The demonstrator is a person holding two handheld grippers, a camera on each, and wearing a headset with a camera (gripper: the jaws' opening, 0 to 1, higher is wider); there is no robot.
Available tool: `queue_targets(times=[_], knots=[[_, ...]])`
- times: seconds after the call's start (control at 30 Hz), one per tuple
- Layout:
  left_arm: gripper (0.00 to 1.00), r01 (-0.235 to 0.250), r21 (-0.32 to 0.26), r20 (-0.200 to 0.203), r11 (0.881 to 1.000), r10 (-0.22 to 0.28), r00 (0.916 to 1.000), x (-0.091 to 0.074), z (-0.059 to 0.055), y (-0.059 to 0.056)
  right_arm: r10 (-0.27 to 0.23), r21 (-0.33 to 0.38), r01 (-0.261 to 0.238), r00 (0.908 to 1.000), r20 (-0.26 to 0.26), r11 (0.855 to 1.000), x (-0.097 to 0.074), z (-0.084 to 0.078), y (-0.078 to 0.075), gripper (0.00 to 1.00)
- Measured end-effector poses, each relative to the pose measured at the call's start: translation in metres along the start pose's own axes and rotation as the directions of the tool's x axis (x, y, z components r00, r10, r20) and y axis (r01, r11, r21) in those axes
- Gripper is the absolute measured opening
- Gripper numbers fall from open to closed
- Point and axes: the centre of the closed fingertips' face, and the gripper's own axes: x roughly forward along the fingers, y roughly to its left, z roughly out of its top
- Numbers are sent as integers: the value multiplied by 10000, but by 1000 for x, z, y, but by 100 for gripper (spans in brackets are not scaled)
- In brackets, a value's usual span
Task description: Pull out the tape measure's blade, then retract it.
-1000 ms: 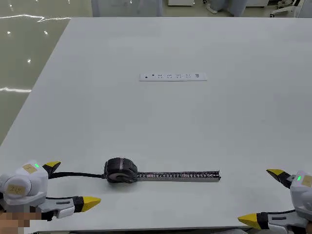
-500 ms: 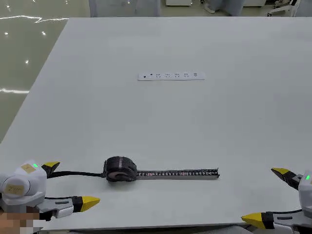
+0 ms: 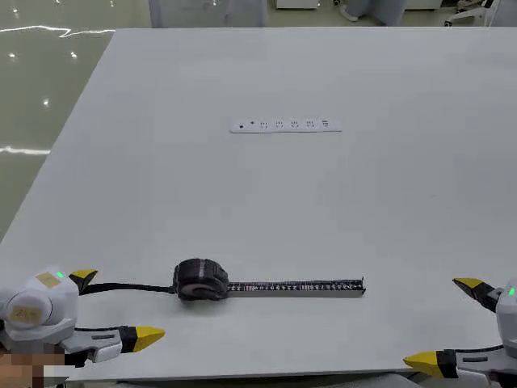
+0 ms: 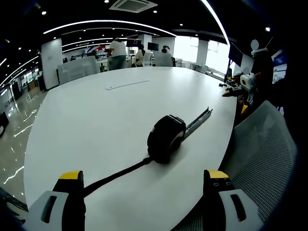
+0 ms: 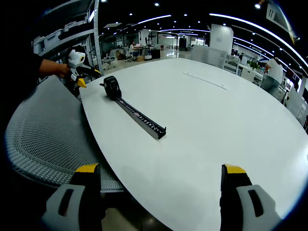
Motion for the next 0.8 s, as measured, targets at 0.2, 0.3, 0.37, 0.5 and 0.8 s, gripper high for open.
queue_targets(times=[0.2,0.3,0.37,0.5,0.8], knots=[[100,-14,-11,44,10000,14,10000,-1,2,1,-31,-252,27,9999,-124,9997,0,-3,-5,100],[100,34,45,45,10000,-34,10000,0,3,0,28,-244,-32,9999,-137,9997,-1,-1,-3,100],[100,68,48,25,10000,-68,10000,0,4,-1,61,-257,-66,9998,-188,9996,-1,-4,-3,100],[100,97,-242,217,9997,-92,9997,0,13,-4,47,-386,-62,9992,-400,9992,-3,-5,0,100],[100,206,-175,-130,9996,-208,9997,2,10,-13,122,-509,-146,9988,-467,9986,-3,-1,0,100]])
